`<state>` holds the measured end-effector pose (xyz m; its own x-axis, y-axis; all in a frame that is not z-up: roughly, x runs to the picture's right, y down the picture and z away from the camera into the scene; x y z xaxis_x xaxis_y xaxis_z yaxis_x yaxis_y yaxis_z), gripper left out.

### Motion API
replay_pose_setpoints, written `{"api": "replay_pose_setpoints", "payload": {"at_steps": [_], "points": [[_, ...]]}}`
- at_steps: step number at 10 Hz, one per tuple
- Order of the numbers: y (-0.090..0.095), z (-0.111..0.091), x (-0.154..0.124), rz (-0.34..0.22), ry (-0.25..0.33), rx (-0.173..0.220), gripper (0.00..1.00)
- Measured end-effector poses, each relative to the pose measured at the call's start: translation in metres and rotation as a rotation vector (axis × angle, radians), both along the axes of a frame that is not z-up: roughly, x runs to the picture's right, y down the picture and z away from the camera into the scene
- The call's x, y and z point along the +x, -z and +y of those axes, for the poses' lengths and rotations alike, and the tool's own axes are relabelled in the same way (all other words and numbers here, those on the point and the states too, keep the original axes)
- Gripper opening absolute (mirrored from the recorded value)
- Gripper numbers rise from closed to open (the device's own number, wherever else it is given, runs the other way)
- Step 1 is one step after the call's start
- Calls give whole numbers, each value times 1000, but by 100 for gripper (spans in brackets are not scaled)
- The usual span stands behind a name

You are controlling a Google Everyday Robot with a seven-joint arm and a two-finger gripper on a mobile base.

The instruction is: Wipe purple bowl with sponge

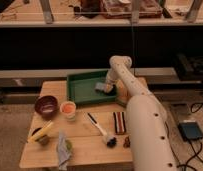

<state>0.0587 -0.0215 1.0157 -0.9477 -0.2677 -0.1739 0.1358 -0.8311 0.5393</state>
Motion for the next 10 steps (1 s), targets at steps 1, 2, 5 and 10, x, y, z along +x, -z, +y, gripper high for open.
{"api": "replay_pose_setpoints", "payload": {"at_steps": [1, 2, 5, 10], "points": [[8, -2, -5, -23, -8, 14, 14], [15, -5, -7, -38, -16, 26, 7], [43, -22, -10, -85, -53, 68, 3], [87, -45, -20, -161, -72, 127, 3]]}}
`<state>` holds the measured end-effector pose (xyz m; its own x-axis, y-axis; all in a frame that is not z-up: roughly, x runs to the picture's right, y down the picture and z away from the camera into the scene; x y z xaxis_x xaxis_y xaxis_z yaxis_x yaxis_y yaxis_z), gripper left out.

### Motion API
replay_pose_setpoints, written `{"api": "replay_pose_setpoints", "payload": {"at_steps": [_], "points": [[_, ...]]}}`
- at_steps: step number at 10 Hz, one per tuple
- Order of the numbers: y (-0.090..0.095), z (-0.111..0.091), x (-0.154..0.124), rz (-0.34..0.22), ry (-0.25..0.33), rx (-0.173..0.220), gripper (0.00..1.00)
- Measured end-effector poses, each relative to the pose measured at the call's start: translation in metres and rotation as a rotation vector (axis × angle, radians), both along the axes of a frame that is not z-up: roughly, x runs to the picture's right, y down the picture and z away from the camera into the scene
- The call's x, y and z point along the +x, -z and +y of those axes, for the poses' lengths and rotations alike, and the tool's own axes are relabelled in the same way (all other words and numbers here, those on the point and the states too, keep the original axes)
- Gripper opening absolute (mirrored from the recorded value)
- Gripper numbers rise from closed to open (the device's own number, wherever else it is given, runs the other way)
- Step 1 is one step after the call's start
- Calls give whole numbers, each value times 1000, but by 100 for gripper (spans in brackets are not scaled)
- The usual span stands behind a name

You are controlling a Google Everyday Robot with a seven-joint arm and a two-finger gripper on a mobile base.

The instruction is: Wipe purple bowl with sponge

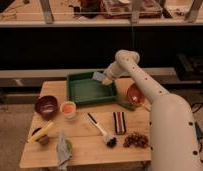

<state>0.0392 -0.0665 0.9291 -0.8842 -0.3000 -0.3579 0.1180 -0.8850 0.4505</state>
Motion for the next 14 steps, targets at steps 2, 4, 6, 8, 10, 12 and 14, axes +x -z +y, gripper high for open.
{"api": "replay_pose_setpoints", "payload": {"at_steps": [2, 4, 6, 8, 10, 12, 14], "points": [[22, -9, -8, -37, 1, 31, 3], [27, -11, -9, -45, 0, 37, 3], [27, -11, -10, -46, 1, 38, 3], [27, -11, -12, -48, 3, 38, 3], [27, -11, -10, -47, 1, 38, 3], [26, -10, -11, -47, 1, 36, 3], [26, -9, -14, -48, 14, 35, 3]]}}
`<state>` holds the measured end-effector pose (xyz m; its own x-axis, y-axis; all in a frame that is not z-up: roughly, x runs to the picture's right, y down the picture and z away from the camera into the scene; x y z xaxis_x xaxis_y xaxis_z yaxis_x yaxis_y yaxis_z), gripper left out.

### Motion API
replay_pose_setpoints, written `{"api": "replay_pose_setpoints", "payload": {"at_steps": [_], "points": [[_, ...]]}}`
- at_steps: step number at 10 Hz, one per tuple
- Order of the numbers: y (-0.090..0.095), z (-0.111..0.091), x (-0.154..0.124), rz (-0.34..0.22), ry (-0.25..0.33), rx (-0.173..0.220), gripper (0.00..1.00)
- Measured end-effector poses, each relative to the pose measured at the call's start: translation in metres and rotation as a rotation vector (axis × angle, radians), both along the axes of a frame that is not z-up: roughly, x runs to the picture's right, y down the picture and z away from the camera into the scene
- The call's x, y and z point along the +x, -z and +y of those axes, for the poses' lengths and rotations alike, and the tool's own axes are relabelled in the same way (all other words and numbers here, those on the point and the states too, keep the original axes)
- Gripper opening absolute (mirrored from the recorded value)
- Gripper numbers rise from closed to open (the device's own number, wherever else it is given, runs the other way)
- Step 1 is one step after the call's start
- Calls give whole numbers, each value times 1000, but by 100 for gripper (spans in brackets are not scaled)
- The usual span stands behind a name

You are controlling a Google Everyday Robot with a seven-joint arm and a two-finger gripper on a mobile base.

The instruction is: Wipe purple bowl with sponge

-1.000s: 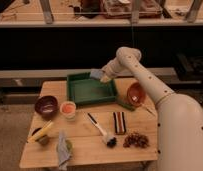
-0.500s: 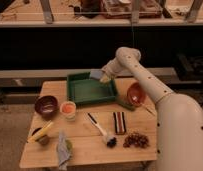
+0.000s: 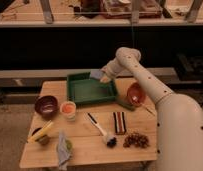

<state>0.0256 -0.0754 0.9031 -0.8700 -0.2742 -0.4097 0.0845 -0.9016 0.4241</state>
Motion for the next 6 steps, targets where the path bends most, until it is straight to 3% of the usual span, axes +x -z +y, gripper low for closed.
{"api": "replay_pose_setpoints", "payload": {"at_steps": [2, 6], "points": [[11, 4, -6, 3, 21, -29, 3], [57, 18, -29, 53, -45, -157, 3]]}}
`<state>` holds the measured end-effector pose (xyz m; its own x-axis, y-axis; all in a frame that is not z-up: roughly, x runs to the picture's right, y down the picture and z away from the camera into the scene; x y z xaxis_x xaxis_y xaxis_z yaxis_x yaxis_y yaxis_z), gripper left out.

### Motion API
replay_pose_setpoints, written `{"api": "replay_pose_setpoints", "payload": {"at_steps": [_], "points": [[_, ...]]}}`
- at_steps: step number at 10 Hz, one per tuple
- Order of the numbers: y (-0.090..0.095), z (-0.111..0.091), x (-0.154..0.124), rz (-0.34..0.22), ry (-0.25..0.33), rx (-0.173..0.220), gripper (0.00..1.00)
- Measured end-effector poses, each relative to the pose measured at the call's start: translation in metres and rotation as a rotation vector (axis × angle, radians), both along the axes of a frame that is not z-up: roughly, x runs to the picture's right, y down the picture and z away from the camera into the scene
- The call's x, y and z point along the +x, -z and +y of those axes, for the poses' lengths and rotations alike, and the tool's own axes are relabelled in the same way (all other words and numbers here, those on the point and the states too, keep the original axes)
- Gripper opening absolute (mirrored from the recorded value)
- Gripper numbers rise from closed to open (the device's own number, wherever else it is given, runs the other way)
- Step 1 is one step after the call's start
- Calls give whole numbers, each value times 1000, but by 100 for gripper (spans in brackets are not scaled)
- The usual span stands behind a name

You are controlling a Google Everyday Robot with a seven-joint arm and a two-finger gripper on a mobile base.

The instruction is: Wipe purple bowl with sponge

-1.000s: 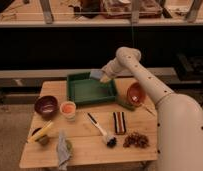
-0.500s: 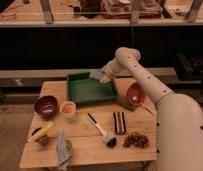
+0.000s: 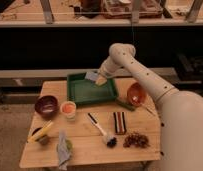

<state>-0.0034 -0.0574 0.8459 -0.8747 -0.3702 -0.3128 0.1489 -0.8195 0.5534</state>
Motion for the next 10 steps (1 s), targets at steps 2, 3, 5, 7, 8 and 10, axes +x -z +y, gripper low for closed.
{"api": "replay_pose_setpoints", "payload": {"at_steps": [2, 3, 5, 7, 8, 10], "points": [[7, 2, 1, 6, -19, -20, 3], [7, 2, -2, 4, -16, -19, 3], [-1, 3, -5, 78, -50, -47, 3], [-12, 15, -32, 176, -87, -68, 3], [-18, 22, -46, 216, -94, -73, 3], [-29, 34, -95, 267, -125, -82, 3]]}}
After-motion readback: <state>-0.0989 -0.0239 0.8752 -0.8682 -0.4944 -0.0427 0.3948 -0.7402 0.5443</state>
